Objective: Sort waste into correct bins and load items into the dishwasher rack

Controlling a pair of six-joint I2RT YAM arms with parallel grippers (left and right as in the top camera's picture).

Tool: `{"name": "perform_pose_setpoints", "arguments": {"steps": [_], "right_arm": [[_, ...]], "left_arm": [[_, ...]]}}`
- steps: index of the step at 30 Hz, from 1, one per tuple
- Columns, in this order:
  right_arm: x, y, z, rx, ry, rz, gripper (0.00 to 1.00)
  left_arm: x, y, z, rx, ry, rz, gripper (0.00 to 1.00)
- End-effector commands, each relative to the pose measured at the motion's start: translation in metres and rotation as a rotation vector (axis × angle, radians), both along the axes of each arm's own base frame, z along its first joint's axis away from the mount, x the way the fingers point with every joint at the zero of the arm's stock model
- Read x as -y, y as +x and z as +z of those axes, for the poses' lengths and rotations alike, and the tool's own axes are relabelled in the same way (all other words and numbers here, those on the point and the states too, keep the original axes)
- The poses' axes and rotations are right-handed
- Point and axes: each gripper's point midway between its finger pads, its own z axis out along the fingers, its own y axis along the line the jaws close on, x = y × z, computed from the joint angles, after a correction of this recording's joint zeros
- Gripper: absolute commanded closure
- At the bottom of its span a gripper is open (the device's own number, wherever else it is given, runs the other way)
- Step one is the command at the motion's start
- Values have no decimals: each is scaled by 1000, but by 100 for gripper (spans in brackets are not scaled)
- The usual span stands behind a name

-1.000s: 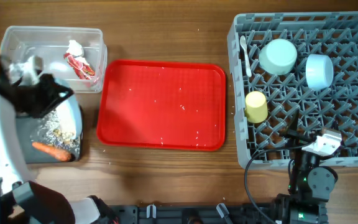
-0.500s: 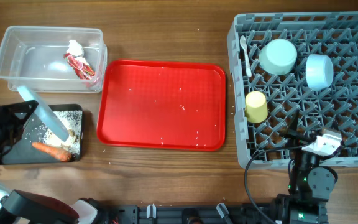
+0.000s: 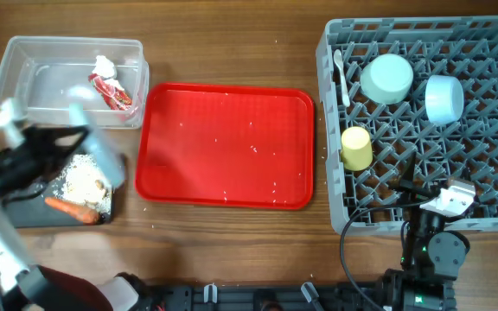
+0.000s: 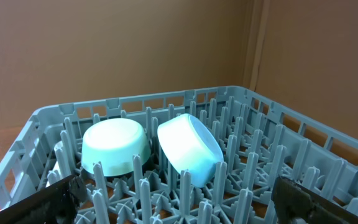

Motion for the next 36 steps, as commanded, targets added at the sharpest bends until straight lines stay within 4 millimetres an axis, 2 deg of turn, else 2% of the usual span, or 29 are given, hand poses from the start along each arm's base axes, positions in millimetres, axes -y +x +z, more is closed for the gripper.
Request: {"name": "perform_pose_setpoints", "arguments": {"steps": [1,3,5,8,10,12,13,14,16,17,21,25,26,27,28,29,31,32,35,36], "right_arm": [[2,-1,2,6,-13,-11,0],[2,-1,2,6,-13,-11,0],[2,-1,2,6,-13,-11,0],[2,-1,2,6,-13,-11,0],[2,-1,2,6,-13,-11,0],[2,-1,2,6,-13,-11,0],[2,-1,2,6,-13,-11,0],[2,-1,2,6,-13,-11,0],[2,-1,2,6,-13,-11,0],[2,-1,2,6,-13,-11,0],[2,-1,2,6,-13,-11,0],[2,-1,2,6,-13,-11,0],[2,-1,2,6,-13,-11,0],[2,-1,2,6,-13,-11,0],[2,-1,2,6,-13,-11,0],[2,-1,2,6,-13,-11,0],[2,-1,2,6,-13,-11,0],[2,-1,2,6,-13,-11,0],[2,-1,2,6,-13,-11,0],[2,-1,2,6,-13,-11,0]], "left_arm": [[85,19,22,140,33,-267,96],[123,37,26,229,87,-376,96],[180,64,37,299,102,-437,96],[258,88,61,421,55,-459,96],[311,95,75,490,-2,-445,96],[352,97,80,526,-61,-417,96],[377,98,78,542,-101,-399,96],[394,95,77,555,-126,-402,96],[429,94,58,532,-176,-374,96],[439,97,47,499,-198,-345,96],[454,114,1,348,-242,-246,96],[454,122,-24,253,-262,-218,91],[453,124,-26,259,-251,-214,82],[451,126,-25,279,-237,-215,64],[447,129,-22,310,-219,-212,42],[442,132,-20,330,-202,-210,29],[427,139,-18,338,-148,-194,14],[417,141,-15,336,-114,-197,9],[381,139,-11,307,20,-209,6],[359,133,-11,281,106,-213,6]]}}
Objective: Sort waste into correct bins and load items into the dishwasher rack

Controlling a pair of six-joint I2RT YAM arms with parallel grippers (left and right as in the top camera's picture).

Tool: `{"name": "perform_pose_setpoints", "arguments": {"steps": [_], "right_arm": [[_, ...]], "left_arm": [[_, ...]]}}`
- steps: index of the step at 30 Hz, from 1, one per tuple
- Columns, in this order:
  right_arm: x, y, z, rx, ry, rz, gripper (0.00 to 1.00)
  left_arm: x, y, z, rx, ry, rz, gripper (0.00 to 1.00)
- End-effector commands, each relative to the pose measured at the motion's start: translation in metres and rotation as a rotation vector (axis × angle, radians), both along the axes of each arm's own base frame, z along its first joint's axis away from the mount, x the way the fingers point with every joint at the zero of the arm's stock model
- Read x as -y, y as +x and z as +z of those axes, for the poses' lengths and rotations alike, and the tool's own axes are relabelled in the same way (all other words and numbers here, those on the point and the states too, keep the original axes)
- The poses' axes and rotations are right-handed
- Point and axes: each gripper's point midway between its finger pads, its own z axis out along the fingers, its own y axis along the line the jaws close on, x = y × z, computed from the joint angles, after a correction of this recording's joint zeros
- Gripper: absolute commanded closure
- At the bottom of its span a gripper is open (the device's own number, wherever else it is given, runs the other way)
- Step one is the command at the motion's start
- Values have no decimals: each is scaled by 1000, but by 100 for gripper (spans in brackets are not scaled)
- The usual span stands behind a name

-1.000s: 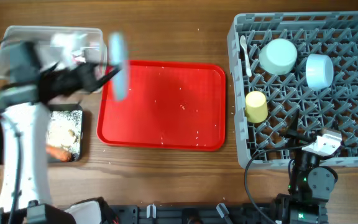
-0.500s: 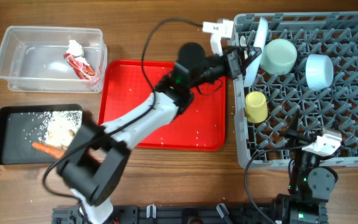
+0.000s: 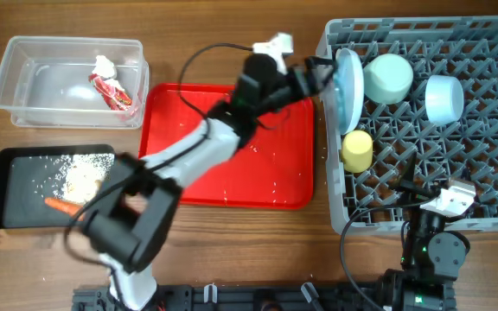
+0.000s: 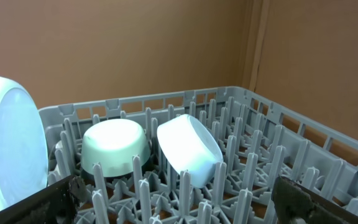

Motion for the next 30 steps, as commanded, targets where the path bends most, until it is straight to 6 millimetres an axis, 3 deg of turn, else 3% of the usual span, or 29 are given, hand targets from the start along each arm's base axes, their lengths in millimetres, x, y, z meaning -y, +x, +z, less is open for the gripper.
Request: {"name": "perform_pose_setpoints", "arguments": {"steps": [1,3,4,6,8,13,15,17,20,25,30], "right_arm": [[2,-1,2,4,-13,-10,0],[2,-1,2,4,-13,-10,0],[2,-1,2,4,-13,-10,0],[2,-1,2,4,-13,-10,0],[2,-1,2,4,-13,-10,0],[2,-1,2,4,-13,-10,0],[2,-1,2,4,-13,-10,0],[2,-1,2,4,-13,-10,0],[2,-1,2,4,-13,-10,0],[2,-1,2,4,-13,-10,0],[2,-1,2,4,-13,-10,0]], "left_arm": [[-69,-16,54,127,202,-13,6],[-112,-42,57,106,365,-19,6],[-135,-55,58,93,446,2,1],[-183,-81,67,46,587,115,0],[-209,-105,82,43,640,178,0],[-237,-165,111,59,635,193,0],[-253,-173,118,78,665,254,0],[-273,-184,113,50,735,309,0],[-280,-181,107,83,804,307,0],[-252,-167,101,570,837,47,0],[-279,-175,55,662,798,153,0]]}}
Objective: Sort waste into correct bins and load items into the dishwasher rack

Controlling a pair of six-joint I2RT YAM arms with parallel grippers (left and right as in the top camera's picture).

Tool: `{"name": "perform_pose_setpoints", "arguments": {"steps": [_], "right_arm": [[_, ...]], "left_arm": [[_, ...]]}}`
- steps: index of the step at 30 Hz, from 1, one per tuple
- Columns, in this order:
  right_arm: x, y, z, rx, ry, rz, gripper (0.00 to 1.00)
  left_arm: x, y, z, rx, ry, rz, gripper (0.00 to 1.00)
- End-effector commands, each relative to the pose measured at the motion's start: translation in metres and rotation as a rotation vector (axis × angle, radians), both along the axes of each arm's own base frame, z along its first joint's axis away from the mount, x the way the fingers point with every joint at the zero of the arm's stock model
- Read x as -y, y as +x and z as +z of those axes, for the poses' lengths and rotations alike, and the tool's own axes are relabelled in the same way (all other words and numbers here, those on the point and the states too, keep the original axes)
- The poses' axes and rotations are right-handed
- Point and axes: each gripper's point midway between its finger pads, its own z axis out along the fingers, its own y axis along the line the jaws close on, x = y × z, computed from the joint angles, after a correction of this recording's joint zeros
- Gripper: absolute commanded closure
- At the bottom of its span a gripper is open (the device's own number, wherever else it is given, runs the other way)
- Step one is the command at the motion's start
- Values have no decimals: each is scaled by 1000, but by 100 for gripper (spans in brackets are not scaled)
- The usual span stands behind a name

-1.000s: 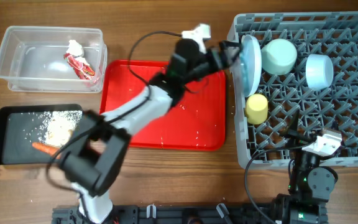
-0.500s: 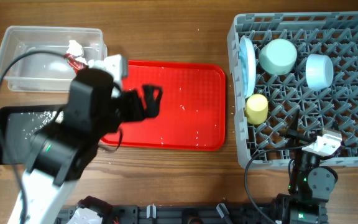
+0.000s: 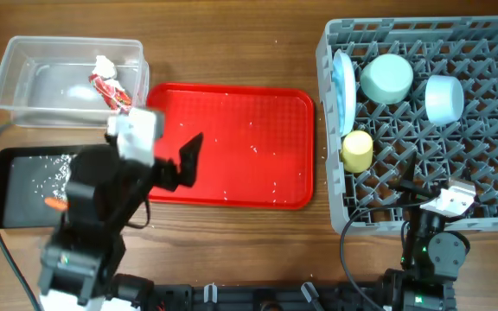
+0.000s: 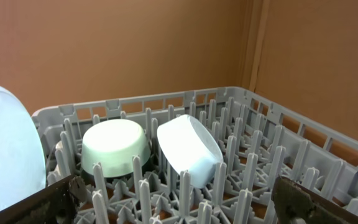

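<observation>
A light blue plate point(image 3: 344, 79) stands on edge in the left column of the grey dishwasher rack point(image 3: 491, 216), free of any gripper; its rim point(image 4: 5, 158) shows at the left of the right wrist view. The rack also holds a green bowl point(image 3: 387, 78), a blue bowl point(image 3: 444, 97) and a yellow cup point(image 3: 356, 149). My left gripper point(image 3: 187, 160) hangs over the left part of the red tray point(image 3: 258, 112); its jaw state is unclear. Low over the rack's front, my right gripper point(image 4: 179, 199) is wide open and holds nothing.
A clear bin point(image 3: 24, 60) at the back left holds wrappers. The black tray point(image 3: 15, 173) with rice crumbs and an orange scrap is partly under my left arm. A white utensil point(image 3: 341, 73) lies beside the plate. Crumbs dot the red tray.
The plate was held by my left gripper at the rack's left edge; now it stands alone in the rack. The left arm has moved back to the left side of the red tray.
My left arm was over the black tray with the plate in it, and the rack had no plate. Then the arm reached across the red tray with the plate at the rack. Now the plate rests in the rack. The right arm has stayed still.
</observation>
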Motion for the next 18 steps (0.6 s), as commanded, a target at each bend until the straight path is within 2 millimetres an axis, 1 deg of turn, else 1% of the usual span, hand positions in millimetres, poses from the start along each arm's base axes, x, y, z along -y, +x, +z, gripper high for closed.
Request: {"name": "perform_pose_setpoints", "arguments": {"steps": [1,4,7,11,14,15,18], "right_arm": [[2,-1,1,3,-12,-9,0],[2,-1,1,3,-13,-9,0],[2,-1,1,3,-12,-9,0],[2,-1,1,3,-12,-9,0],[2,-1,1,3,-12,-9,0],[2,-1,1,3,-13,-9,0],[2,-1,1,3,-13,-9,0]], "left_arm": [[-10,-20,-36,98,49,-60,0],[-22,-34,-61,146,47,-18,0],[-25,-45,-79,196,47,-4,0],[-26,-51,-98,247,54,-4,0],[-26,-50,-128,190,56,-5,0],[-26,-49,-122,214,55,-7,0],[-25,-48,-122,222,54,-12,0]]}}
